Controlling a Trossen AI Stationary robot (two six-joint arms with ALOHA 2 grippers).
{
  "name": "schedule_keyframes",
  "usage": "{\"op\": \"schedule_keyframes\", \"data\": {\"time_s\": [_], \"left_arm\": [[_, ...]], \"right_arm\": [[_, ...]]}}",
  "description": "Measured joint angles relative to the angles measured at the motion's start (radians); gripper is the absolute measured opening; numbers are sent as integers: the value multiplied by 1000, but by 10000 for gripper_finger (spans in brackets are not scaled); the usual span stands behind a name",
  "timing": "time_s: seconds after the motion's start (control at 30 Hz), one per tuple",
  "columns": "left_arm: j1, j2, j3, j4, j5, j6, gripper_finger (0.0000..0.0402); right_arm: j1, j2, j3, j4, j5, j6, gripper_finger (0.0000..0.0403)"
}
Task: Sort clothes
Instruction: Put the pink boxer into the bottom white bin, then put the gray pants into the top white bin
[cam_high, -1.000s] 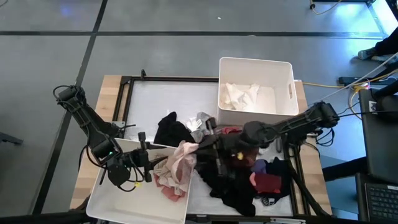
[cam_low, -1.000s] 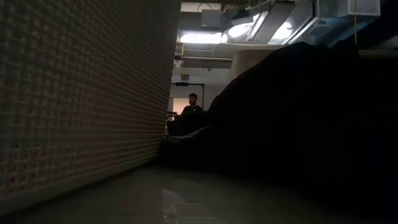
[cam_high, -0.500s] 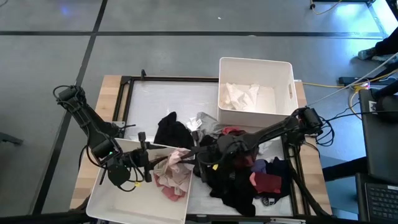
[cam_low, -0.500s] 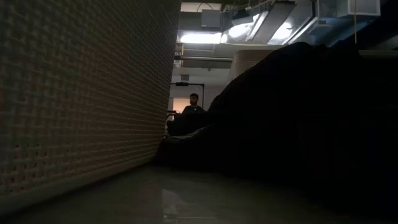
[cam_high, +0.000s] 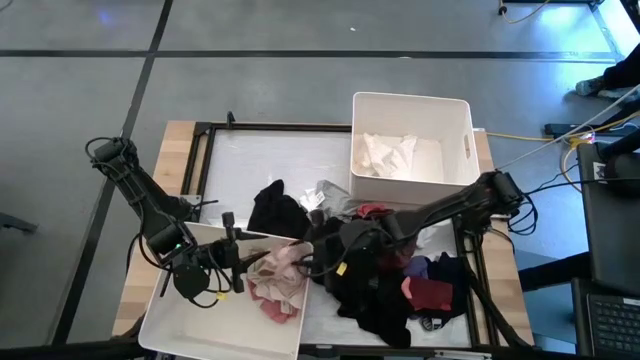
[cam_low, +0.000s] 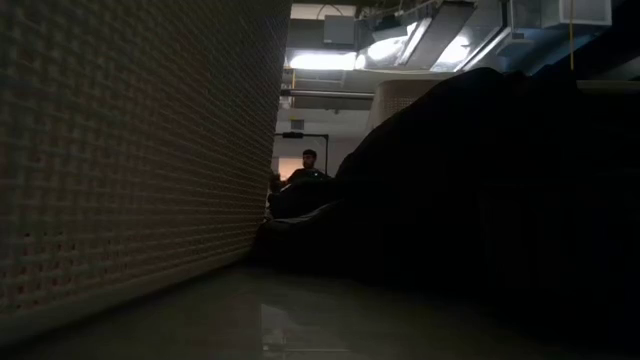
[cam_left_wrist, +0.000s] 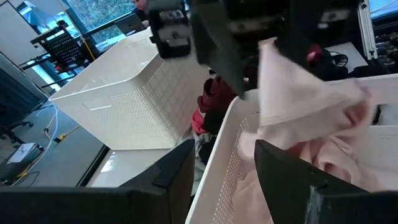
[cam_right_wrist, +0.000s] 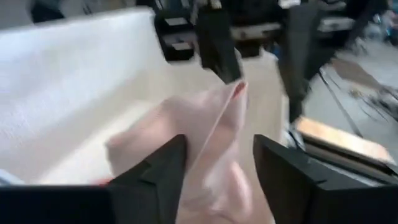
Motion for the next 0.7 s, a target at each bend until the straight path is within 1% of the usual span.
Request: {"op": "schedule_keyframes", "data": {"time_s": [0.1, 0.17, 0.23, 0.37, 0.47, 0.6, 0.7], "left_arm": [[0, 0, 0, -1, 0, -1, 156], [0, 0, 0, -1, 0, -1, 156], [0, 0, 0, -2, 0, -1, 156], [0, 0, 0, -2, 0, -1, 156], [0, 0, 0, -2, 0, -1, 156], [0, 0, 0, -8, 0, -1, 156], [0, 0, 0, -14, 0, -4, 156]], "right_arm": [[0, -18, 110, -267, 62, -13, 218], [0, -18, 186, -442, 109, -14, 224], [0, -17, 253, -575, 157, -14, 226], [0, -18, 331, -727, 249, -13, 227], [0, -17, 364, -785, 286, -13, 227], [0, -17, 367, -845, 313, -12, 227], [-8, -17, 367, -939, 392, -6, 227]]}}
